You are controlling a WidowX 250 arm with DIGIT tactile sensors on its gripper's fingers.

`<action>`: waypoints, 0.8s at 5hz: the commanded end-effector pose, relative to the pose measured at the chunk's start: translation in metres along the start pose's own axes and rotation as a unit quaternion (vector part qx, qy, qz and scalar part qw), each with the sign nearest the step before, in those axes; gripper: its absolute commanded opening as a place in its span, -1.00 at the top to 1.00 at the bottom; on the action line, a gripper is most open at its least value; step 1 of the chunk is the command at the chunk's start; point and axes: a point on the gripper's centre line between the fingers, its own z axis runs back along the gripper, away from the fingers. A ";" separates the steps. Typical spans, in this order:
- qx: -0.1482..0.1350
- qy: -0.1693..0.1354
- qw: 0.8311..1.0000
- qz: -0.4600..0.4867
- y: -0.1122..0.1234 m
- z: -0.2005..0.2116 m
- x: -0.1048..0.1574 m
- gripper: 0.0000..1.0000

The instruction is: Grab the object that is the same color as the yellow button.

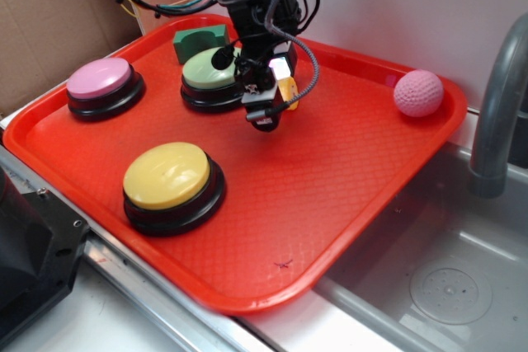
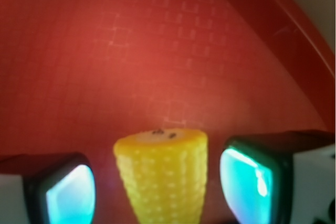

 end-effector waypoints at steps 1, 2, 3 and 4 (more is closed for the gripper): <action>0.030 -0.019 0.999 -0.007 -0.005 0.012 0.026 1.00; 0.025 0.016 0.997 0.071 -0.016 0.057 0.054 1.00; 0.083 0.104 0.975 0.180 -0.056 0.100 0.065 1.00; 0.097 0.113 0.943 0.299 -0.074 0.156 0.047 1.00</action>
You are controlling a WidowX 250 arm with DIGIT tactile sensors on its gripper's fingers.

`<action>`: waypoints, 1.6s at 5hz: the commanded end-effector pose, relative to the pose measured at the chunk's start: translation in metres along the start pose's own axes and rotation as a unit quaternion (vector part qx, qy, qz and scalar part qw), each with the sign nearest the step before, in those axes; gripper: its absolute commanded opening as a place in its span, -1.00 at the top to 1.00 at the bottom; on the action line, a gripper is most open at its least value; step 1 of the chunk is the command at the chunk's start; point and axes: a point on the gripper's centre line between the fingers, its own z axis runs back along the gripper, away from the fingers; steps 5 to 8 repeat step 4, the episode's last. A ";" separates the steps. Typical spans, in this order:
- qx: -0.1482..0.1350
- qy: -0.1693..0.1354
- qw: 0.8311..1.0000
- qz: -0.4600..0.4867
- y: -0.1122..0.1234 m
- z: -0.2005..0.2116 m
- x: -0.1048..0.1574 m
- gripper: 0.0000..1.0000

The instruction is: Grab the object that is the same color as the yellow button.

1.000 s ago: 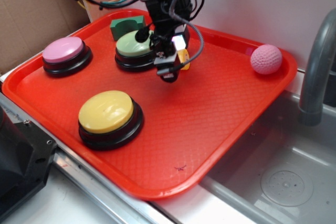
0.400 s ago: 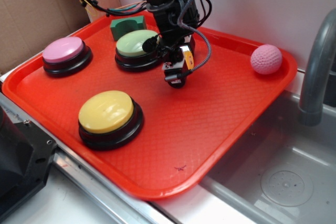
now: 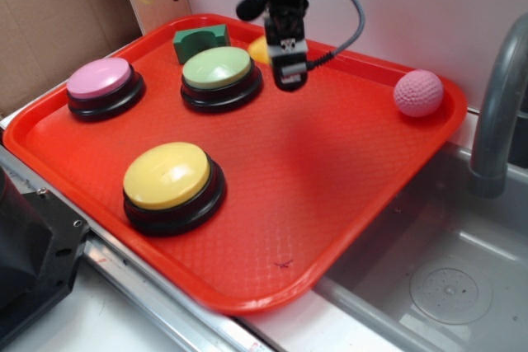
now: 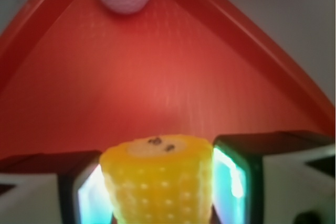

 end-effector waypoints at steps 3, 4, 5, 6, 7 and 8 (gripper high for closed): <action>-0.040 0.049 0.924 0.378 0.053 0.094 -0.077 1.00; -0.039 0.044 0.928 0.367 0.052 0.091 -0.070 1.00; -0.039 0.044 0.928 0.367 0.052 0.091 -0.070 1.00; -0.039 0.044 0.928 0.367 0.052 0.091 -0.070 1.00; -0.039 0.044 0.928 0.367 0.052 0.091 -0.070 1.00; -0.039 0.044 0.928 0.367 0.052 0.091 -0.070 1.00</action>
